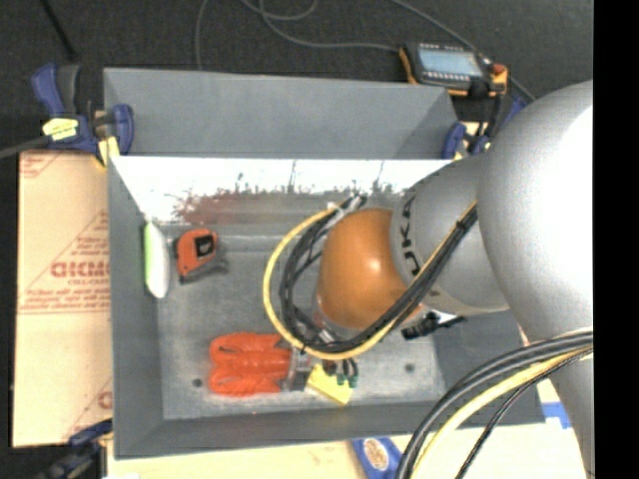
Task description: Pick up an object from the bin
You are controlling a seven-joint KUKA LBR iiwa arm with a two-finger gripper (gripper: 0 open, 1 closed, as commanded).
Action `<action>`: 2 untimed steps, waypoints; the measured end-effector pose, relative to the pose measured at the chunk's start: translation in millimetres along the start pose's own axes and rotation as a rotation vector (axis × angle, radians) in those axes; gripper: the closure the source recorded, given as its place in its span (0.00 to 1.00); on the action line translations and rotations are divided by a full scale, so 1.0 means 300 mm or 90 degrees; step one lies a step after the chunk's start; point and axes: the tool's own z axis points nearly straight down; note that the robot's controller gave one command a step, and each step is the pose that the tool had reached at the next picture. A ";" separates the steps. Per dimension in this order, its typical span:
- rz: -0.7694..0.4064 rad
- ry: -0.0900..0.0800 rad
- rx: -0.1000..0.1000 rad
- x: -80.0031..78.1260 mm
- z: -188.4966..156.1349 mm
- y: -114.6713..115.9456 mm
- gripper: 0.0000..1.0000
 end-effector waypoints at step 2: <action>-0.024 0.005 0.002 -0.020 -0.209 -0.020 1.00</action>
Offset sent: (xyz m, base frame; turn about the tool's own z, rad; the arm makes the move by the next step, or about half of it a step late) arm 0.0117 -0.0099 0.1157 -0.0663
